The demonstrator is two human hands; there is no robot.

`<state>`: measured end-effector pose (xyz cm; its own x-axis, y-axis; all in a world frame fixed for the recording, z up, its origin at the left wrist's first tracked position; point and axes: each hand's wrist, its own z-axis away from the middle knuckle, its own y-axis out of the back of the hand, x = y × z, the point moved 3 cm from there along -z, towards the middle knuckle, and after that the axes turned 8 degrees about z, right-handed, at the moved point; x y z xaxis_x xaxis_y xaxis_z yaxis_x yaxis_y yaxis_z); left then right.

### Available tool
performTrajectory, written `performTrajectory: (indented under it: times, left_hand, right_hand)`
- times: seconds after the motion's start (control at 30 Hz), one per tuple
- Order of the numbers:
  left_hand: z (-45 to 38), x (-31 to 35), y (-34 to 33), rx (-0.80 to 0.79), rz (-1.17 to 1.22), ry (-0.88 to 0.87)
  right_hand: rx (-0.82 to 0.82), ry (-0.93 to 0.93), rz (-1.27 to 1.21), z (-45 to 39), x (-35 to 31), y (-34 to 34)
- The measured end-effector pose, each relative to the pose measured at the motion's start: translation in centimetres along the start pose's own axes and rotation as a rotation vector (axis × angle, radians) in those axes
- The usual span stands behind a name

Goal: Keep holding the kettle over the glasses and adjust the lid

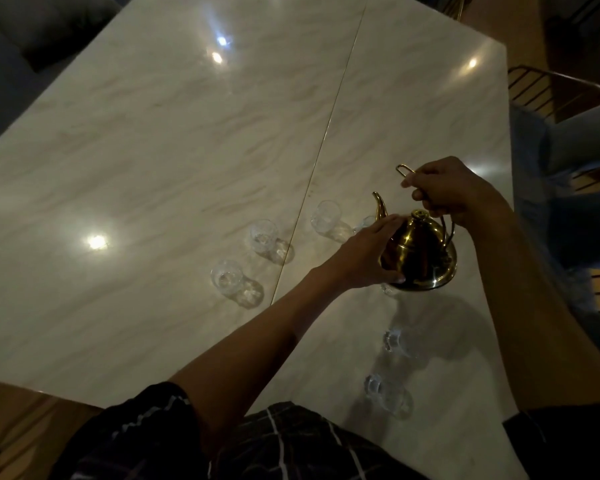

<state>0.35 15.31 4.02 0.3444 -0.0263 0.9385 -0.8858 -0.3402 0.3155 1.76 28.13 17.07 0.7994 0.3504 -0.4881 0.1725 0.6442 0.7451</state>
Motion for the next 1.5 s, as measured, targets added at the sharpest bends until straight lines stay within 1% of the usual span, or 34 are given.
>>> performTrajectory:
  times: [0.67,1.03,1.5]
  left_hand:
    - [0.4,-0.8,0.4,-0.001,-0.013,0.037]
    - [0.6,-1.9,0.3,-0.005,0.003,0.107]
    - [0.6,-1.2,0.3,0.011,0.015,0.063]
  right_hand:
    - [-0.028,0.007,0.012,-0.4,-0.6,-0.8]
    - [-0.038,0.009,0.007,-0.7,-0.7,-1.4]
    - [-0.032,0.008,0.010,-0.3,-0.7,-1.1]
